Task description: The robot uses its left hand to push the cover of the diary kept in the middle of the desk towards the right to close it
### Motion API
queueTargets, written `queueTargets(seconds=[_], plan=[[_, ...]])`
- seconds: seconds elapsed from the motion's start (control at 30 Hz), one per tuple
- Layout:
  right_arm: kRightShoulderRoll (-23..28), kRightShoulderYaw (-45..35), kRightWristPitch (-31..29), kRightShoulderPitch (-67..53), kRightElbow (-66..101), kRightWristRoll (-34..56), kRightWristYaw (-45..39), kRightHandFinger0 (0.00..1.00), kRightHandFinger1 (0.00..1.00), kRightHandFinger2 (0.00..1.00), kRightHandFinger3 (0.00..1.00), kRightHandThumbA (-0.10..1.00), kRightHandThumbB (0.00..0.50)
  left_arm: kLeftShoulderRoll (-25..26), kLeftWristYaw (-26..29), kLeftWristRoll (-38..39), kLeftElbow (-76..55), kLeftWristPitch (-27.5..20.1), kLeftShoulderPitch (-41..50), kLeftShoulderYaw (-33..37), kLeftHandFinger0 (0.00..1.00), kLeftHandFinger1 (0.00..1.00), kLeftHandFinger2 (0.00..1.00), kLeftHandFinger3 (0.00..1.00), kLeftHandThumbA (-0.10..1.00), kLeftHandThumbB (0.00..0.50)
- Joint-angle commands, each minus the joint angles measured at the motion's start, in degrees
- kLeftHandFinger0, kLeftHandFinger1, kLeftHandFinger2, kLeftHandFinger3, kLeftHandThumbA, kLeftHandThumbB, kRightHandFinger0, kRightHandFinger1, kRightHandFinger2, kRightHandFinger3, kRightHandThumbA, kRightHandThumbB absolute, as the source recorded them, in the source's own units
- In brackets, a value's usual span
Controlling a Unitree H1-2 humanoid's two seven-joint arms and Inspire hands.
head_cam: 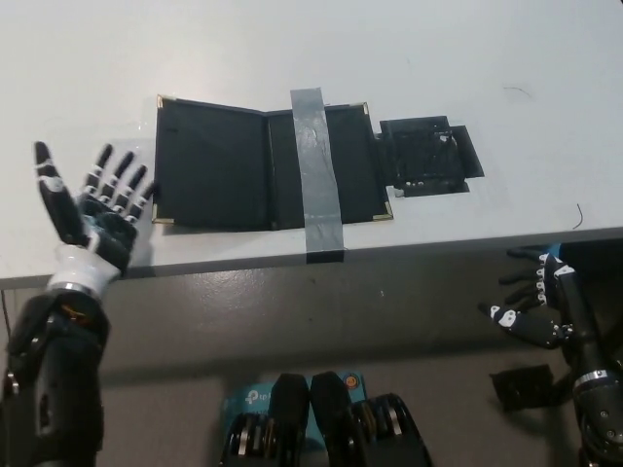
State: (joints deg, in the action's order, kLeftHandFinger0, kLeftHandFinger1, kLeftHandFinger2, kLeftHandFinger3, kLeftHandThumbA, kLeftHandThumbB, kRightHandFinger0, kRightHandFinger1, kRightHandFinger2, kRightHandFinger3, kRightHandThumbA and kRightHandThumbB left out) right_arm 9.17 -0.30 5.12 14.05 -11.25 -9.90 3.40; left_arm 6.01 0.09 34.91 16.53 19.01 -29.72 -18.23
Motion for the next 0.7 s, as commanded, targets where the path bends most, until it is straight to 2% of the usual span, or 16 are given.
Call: queueTargets(seconds=[0.0, 0.13, 0.43, 0.47, 0.67], plan=[[0.78, 0.04, -1.15, 2.18, 1.25, -0.54, 0.01, 0.32, 0.38, 0.48, 0.72, 0.93, 0.09, 0.28, -2.47, -1.63, 1.19, -3.31, -1.09, 0.67, 1.0, 1.0, 1.0, 1.0, 1.0, 0.241], [0.56, -0.3, -2.04, 1.97, 1.27, -0.17, 0.25, 0.29, 0.36, 0.46, 0.7, 0.91, 0.09, -0.31, -1.48, -3.03, 2.13, -3.81, -0.35, 0.77, 1.0, 1.0, 1.0, 1.0, 1.0, 0.264], [0.51, -0.39, -1.44, 1.27, 1.78, -0.42, 0.46, 0.3, 0.36, 0.47, 0.71, 0.94, 0.104, 0.48, -1.94, -3.52, 1.59, -3.81, 0.94, -0.01, 1.0, 1.0, 1.0, 1.0, 1.0, 0.273], [0.29, -0.34, -1.43, 1.15, 1.83, -0.5, 0.62, 0.3, 0.36, 0.46, 0.7, 0.94, 0.105, 0.88, -1.91, -3.36, 1.0, -3.44, 1.01, -0.31, 1.0, 1.0, 1.0, 1.0, 1.0, 0.295], [0.17, -0.77, -1.09, 0.6, 2.3, 0.0, 0.61, 0.31, 0.37, 0.47, 0.71, 0.94, 0.101, 2.89, -3.17, -3.12, 1.0, -3.86, -0.16, -1.27, 1.0, 1.0, 1.0, 1.0, 1.0, 0.335]])
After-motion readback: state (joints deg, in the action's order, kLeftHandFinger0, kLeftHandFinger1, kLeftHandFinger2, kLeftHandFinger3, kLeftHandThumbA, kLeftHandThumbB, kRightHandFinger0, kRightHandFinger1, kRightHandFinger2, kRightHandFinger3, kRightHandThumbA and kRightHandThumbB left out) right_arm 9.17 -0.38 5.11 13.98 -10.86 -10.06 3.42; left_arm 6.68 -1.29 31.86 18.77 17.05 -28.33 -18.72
